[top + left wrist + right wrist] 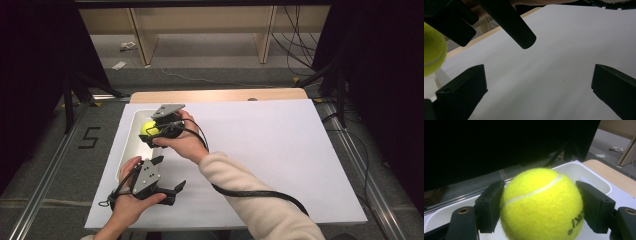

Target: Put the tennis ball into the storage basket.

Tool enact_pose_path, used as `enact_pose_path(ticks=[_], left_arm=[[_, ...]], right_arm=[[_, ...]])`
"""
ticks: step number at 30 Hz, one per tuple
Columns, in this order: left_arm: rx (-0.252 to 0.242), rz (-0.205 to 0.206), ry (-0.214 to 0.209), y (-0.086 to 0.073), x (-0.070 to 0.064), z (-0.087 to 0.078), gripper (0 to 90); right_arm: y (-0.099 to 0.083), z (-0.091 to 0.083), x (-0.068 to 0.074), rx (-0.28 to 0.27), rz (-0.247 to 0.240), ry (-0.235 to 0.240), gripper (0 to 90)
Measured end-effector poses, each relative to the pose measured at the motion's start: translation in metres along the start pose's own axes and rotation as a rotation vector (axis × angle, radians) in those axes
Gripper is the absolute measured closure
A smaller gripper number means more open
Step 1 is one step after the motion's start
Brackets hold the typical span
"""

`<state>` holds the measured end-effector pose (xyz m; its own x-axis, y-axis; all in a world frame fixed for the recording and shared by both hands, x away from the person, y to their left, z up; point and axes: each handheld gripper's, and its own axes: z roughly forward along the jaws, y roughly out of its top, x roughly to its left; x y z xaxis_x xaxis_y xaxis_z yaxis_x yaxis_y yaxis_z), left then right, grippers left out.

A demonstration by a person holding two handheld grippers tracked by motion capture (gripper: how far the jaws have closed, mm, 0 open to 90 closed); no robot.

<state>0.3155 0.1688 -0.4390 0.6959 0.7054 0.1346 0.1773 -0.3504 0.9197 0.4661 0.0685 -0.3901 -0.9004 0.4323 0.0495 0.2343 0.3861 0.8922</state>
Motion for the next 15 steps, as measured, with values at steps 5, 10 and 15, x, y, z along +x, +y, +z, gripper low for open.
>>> enact_pose_path(ticks=[5,10,15], left_arm=[[-0.001,0.000,-0.001,0.0000,-0.0003,0.0002,0.0],[-0.001,-0.004,-0.003,-0.0002,-0.0006,0.0003,0.0],[0.000,-0.004,-0.003,-0.0001,-0.0007,0.0002,0.0]], right_arm=[[-0.0003,0.0038,0.0012,0.008,-0.002,0.007,27.1],[0.0026,0.0060,0.0020,0.009,-0.008,0.013,27.1],[0.0052,0.0080,0.0026,0.009,-0.010,0.017,27.1]])
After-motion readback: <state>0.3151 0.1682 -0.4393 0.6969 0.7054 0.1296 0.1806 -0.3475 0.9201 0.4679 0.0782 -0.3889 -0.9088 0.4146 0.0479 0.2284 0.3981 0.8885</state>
